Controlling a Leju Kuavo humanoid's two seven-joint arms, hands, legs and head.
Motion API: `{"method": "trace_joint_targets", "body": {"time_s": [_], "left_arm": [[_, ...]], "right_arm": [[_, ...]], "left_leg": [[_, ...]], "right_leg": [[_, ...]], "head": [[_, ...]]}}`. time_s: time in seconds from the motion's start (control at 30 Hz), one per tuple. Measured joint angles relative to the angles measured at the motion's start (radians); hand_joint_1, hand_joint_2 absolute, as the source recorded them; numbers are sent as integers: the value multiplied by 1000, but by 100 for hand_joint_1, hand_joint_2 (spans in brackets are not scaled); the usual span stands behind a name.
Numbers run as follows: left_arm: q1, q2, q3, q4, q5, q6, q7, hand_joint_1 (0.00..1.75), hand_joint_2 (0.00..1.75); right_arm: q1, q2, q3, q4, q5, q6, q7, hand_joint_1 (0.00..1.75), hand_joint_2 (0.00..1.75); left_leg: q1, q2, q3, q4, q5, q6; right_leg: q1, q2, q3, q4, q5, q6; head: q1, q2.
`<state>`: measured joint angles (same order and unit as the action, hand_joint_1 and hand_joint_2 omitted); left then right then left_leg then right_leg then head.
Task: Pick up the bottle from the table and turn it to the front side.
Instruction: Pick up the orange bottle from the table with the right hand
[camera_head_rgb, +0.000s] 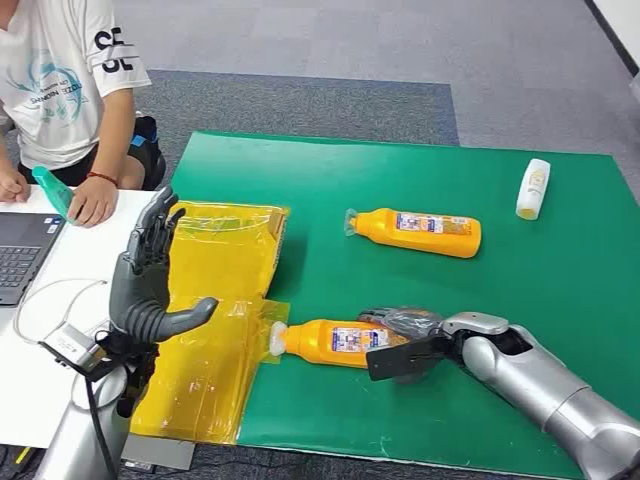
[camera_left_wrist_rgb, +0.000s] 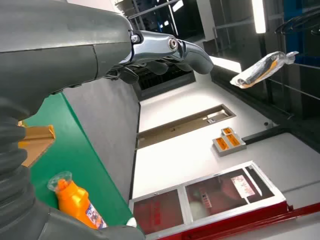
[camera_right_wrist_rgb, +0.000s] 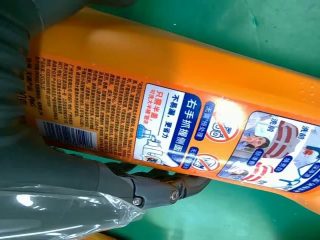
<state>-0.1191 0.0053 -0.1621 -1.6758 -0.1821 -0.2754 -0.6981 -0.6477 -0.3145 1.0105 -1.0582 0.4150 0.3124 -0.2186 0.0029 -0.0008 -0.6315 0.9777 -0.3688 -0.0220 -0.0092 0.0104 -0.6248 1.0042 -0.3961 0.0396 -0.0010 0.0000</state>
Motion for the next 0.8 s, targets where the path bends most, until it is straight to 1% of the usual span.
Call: {"method": "trace_joint_targets", "body": {"time_s": [0.03, 0.07, 0.13, 0.43, 0.6, 0.8], "left_arm": [[0, 0, 0, 0, 0, 0, 0, 0, 175], [0, 0, 0, 0, 0, 0, 0, 0, 175], [1, 0, 0, 0, 0, 0, 0, 0, 175], [4, 3, 0, 0, -3, 7, 0, 0, 175], [12, 3, 0, 0, -10, 8, -1, 0, 175], [18, 3, 0, 0, -12, 6, -3, 0, 175]], "right_arm": [[0, 0, 0, 1, 0, -1, 0, 60, 175], [0, 0, 0, 1, 0, -3, 0, 89, 175], [0, 0, 1, 2, 0, -7, 1, 175, 175], [10, 6, -4, 3, -9, -62, 2, 175, 175], [33, 12, -32, 3, -7, -98, 2, 175, 175], [56, 22, -70, 3, -3, -115, 0, 175, 175]], "left_leg": [[0, 0, 0, 0, 0, 0], [0, 0, 0, 0, 0, 0], [0, 0, 0, 0, 0, 0], [0, 0, 1, 0, 0, 0], [0, 0, 1, 0, 0, 0], [0, 0, 2, 0, 0, 0]], "right_leg": [[0, 0, 0, 0, 0, 0], [0, 0, 0, 0, 0, 0], [0, 0, 0, 0, 0, 0], [0, 0, 1, 0, 0, 0], [0, 0, 1, 0, 0, -1], [0, 0, 1, 0, 0, -1]], "head": [[0, 0], [0, 0], [0, 0], [0, 0], [0, 0], [0, 0]]}}
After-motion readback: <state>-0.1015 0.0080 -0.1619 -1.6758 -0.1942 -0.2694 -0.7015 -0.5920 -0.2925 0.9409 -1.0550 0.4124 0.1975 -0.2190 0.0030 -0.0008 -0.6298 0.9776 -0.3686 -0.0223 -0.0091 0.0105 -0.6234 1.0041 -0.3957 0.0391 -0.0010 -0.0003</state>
